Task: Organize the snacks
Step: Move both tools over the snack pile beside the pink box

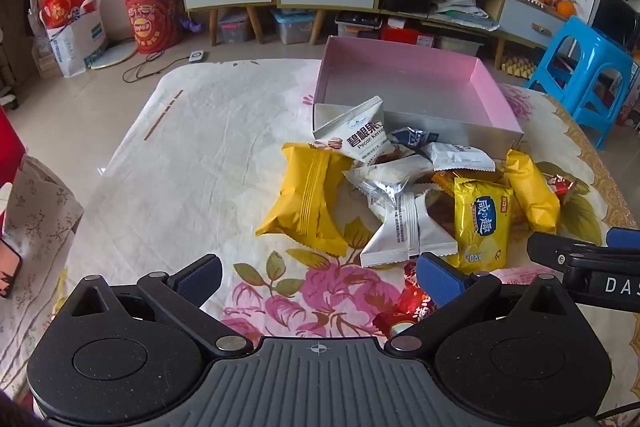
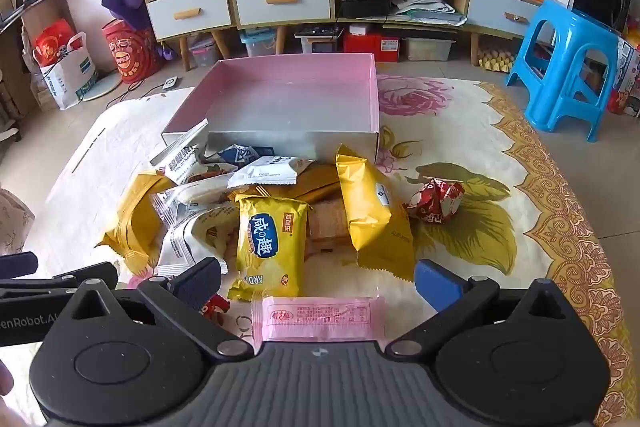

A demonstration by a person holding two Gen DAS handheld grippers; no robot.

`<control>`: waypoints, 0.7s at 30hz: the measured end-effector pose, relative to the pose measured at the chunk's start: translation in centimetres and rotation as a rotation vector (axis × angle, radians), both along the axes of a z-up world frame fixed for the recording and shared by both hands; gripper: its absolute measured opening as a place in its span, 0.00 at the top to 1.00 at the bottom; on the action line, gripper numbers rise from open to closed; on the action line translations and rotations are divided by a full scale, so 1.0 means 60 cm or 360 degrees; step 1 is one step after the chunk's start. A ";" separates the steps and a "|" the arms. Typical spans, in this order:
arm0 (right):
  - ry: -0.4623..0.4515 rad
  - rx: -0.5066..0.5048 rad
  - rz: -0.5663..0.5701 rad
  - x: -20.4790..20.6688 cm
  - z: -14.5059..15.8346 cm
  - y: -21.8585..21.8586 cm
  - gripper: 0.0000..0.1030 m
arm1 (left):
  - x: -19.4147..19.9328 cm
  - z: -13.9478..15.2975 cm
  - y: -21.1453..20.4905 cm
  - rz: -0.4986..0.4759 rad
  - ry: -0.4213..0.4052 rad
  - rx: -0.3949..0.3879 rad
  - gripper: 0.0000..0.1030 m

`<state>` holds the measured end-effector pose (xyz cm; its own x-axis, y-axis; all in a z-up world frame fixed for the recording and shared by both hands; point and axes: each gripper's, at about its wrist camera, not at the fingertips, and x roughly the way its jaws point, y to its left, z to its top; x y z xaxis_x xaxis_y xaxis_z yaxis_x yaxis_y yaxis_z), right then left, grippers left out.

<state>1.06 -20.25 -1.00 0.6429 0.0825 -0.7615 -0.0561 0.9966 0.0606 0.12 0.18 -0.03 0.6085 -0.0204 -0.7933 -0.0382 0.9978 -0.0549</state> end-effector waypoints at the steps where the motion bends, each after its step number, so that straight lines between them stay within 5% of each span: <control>1: 0.0004 -0.0003 -0.0001 0.000 0.000 0.001 0.07 | -0.002 0.002 -0.002 0.0005 -0.0025 0.0028 0.00; 21: 0.0019 -0.0031 0.0005 -0.001 -0.004 0.003 0.07 | -0.003 -0.011 -0.005 -0.0005 -0.0012 0.0028 0.00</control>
